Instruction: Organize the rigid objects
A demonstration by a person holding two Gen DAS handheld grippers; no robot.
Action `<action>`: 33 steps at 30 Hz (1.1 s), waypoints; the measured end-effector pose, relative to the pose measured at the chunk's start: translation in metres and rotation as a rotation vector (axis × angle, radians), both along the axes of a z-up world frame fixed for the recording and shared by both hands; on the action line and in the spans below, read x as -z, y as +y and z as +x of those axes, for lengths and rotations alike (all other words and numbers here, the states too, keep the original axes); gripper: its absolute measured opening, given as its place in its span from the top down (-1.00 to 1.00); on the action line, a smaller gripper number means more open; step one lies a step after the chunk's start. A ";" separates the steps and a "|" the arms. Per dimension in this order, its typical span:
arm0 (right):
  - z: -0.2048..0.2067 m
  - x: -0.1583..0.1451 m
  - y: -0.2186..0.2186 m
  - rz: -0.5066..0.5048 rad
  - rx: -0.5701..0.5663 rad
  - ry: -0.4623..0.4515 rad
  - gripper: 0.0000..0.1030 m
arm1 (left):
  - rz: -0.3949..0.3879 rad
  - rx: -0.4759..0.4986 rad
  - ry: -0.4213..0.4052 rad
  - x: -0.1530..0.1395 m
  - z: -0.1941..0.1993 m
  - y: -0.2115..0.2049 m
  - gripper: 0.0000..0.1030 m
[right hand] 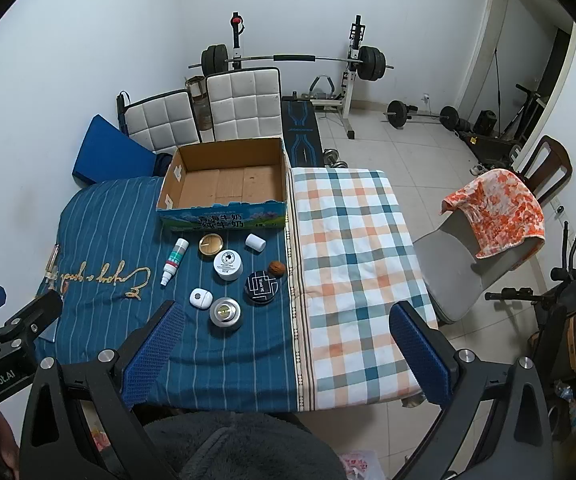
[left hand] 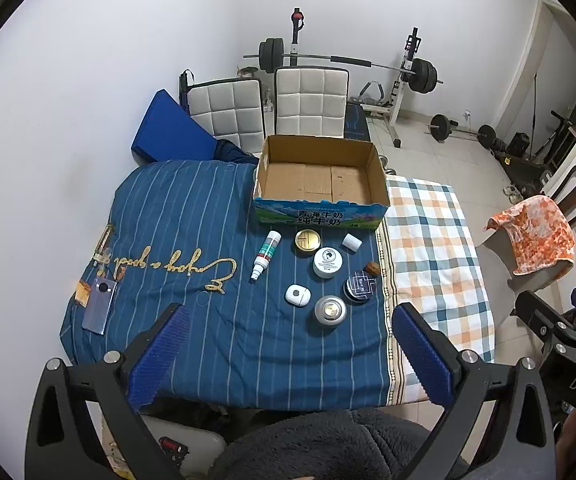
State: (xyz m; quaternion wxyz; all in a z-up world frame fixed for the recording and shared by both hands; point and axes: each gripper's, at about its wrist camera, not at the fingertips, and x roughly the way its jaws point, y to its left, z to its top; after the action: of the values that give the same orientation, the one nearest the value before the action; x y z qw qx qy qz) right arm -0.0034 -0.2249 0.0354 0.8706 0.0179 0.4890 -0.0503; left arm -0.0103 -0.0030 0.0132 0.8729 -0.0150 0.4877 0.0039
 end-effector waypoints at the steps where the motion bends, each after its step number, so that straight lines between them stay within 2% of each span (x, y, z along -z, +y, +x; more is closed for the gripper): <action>1: 0.000 -0.004 -0.002 -0.001 0.000 0.000 -1.00 | 0.001 0.000 0.001 0.000 0.001 0.000 -1.00; 33: -0.015 -0.021 0.005 -0.008 0.015 -0.020 -1.00 | -0.017 0.016 -0.019 -0.003 -0.008 0.001 -1.00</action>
State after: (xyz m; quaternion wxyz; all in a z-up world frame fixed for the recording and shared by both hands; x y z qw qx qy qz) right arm -0.0182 -0.2197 0.0562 0.8751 0.0184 0.4800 -0.0587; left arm -0.0179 -0.0024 0.0165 0.8774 -0.0185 0.4794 -0.0075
